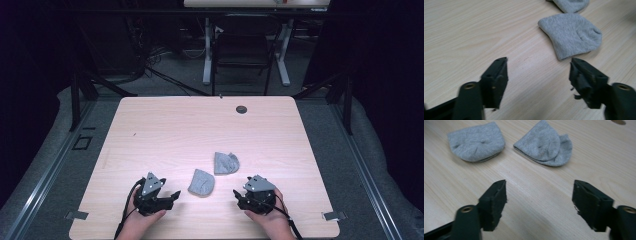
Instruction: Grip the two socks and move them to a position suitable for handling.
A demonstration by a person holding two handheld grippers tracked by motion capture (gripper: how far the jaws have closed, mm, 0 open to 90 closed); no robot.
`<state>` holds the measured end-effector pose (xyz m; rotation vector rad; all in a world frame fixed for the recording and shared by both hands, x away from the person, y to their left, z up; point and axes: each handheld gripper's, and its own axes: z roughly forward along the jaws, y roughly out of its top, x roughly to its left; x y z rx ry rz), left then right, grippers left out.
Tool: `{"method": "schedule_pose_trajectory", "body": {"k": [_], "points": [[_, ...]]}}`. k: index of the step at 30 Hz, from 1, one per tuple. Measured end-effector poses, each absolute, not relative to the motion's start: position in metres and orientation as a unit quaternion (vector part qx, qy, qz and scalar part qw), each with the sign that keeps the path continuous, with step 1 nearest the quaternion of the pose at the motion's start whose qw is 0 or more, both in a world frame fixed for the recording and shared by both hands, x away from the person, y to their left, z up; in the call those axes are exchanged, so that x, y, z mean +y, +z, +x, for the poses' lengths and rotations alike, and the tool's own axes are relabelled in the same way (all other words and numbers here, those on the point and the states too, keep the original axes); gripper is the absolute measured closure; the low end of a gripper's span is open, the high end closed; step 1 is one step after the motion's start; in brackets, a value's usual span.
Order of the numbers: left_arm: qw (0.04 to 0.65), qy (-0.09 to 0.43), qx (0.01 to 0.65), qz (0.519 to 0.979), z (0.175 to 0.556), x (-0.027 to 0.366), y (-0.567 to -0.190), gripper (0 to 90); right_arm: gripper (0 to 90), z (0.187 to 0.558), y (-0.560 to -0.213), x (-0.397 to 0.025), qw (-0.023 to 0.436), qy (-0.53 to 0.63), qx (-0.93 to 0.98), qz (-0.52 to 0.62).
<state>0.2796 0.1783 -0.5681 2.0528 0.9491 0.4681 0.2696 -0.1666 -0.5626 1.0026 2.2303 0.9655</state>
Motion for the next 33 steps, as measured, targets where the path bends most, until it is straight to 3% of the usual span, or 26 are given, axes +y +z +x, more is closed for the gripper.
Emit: {"method": "schedule_pose_trajectory", "body": {"k": [21,33], "points": [[0.401,0.185,0.393,0.807,0.274,0.169,-0.572,49.6,57.1,0.269,-0.565,-0.160,0.205,0.362,0.823,0.388],[0.408,0.180,0.382,0.810,0.278,0.153,-0.567,57.4,60.7,0.271,-0.564,-0.164,0.190,0.368,0.817,0.401]]}}
